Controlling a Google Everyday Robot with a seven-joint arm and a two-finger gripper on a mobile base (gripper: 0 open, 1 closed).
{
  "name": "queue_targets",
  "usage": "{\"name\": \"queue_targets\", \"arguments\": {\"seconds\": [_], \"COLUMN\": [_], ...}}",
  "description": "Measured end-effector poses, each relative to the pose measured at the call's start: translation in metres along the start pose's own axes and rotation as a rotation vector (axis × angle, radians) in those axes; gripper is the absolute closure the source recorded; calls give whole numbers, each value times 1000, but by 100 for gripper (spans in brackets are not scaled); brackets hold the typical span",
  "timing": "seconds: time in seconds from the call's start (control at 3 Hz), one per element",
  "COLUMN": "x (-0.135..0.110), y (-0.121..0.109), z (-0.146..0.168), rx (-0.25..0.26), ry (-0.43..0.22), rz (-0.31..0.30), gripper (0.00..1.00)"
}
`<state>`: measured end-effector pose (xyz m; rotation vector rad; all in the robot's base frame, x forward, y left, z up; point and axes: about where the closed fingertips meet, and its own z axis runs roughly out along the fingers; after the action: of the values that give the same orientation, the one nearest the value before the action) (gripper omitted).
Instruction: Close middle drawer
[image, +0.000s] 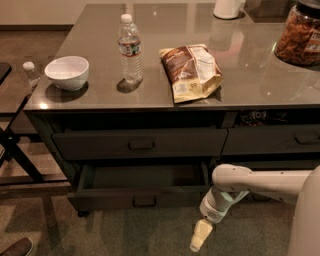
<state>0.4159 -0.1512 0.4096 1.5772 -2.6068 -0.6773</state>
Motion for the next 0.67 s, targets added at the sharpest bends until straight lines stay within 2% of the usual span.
{"name": "queue_targets", "arguments": {"seconds": [0.33, 0.67], "x": [0, 0], "y": [0, 0], "z": [0, 0], "rx": [0, 0], "ry": [0, 0], "rz": [0, 0], "gripper": [19, 42]}}
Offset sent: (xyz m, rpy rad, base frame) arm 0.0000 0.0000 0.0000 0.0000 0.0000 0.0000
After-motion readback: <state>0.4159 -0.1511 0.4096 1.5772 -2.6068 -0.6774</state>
